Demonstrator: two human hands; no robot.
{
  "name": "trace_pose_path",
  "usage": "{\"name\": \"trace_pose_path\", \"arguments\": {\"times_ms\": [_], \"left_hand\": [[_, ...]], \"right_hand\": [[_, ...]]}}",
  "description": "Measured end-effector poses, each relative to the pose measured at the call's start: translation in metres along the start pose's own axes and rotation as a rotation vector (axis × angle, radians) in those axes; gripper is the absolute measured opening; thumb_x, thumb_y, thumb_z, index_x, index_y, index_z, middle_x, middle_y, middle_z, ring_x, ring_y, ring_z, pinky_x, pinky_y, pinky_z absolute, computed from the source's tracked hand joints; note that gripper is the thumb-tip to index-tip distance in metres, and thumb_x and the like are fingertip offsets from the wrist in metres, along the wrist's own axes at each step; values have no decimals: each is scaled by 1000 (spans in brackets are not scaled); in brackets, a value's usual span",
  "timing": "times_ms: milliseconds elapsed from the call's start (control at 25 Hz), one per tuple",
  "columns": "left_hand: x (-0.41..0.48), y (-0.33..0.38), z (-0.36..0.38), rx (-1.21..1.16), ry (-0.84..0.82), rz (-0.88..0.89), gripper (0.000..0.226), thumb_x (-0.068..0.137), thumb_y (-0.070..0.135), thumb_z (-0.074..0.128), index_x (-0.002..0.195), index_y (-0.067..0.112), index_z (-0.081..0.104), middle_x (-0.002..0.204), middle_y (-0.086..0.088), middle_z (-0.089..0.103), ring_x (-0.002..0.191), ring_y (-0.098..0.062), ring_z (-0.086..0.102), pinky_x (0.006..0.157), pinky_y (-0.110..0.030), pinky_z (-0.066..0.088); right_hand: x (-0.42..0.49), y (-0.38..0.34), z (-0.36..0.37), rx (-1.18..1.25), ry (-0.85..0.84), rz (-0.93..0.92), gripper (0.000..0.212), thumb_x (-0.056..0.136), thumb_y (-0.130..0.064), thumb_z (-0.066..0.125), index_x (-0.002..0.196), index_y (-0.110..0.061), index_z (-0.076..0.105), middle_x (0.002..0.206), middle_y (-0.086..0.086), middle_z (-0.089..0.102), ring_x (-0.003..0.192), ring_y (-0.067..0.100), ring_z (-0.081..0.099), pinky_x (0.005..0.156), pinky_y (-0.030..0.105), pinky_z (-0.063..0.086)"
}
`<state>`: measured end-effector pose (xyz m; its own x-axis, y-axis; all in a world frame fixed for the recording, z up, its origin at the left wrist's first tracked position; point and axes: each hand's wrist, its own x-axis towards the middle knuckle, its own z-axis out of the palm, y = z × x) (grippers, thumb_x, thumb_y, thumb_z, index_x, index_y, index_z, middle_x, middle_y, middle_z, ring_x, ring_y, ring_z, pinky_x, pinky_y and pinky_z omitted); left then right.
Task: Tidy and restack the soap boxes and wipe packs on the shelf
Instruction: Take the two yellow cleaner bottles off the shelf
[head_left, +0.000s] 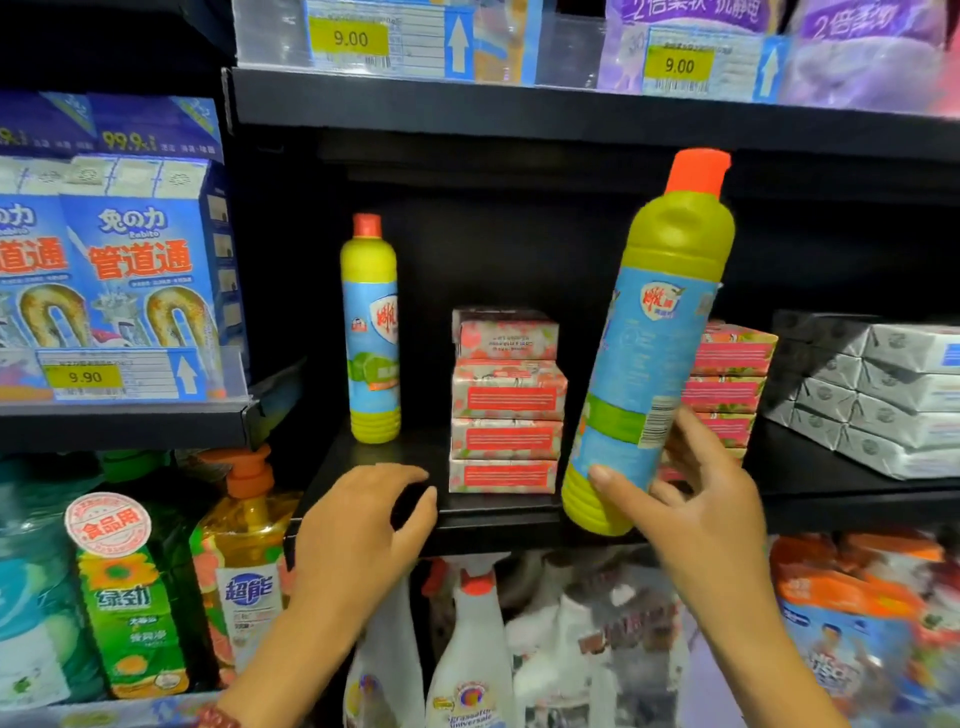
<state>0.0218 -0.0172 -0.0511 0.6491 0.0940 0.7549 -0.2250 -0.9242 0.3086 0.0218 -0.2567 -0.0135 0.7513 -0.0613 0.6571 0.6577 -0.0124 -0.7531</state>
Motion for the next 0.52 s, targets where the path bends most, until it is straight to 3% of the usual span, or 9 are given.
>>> {"name": "trace_pose_path", "arguments": {"times_ms": [120, 240, 320, 520], "left_hand": [[2, 2, 0, 113, -50, 39, 29, 79, 39, 52, 88, 24, 74, 88, 9, 72, 84, -14, 68, 57, -25, 48], [3, 3, -2, 149, -72, 45, 30, 80, 40, 48, 85, 25, 74, 86, 12, 71, 83, -12, 67, 54, -23, 46], [3, 4, -2, 165, -75, 63, 31, 81, 40, 47, 84, 25, 73, 84, 12, 71, 80, -12, 67, 53, -22, 44], [4, 5, -1, 195, -53, 101, 40, 82, 43, 37, 79, 25, 73, 79, 12, 70, 74, -10, 67, 49, -19, 44]], "right_hand": [[19, 12, -8, -112, 31, -35, 62, 70, -6, 78, 126, -21, 53, 106, -20, 65, 97, -3, 62, 74, 8, 49], [28, 24, -6, -231, 55, -44, 65, 69, -7, 79, 119, -35, 49, 106, -29, 59, 97, -7, 60, 75, 7, 47], [30, 32, -3, -309, 58, -44, 66, 70, -12, 80, 118, -40, 46, 109, -27, 57, 99, -1, 60, 80, 15, 49], [33, 45, 6, -370, 95, -4, 64, 71, -20, 79, 125, -26, 43, 112, -14, 57, 99, 5, 60, 84, 32, 54]]}}
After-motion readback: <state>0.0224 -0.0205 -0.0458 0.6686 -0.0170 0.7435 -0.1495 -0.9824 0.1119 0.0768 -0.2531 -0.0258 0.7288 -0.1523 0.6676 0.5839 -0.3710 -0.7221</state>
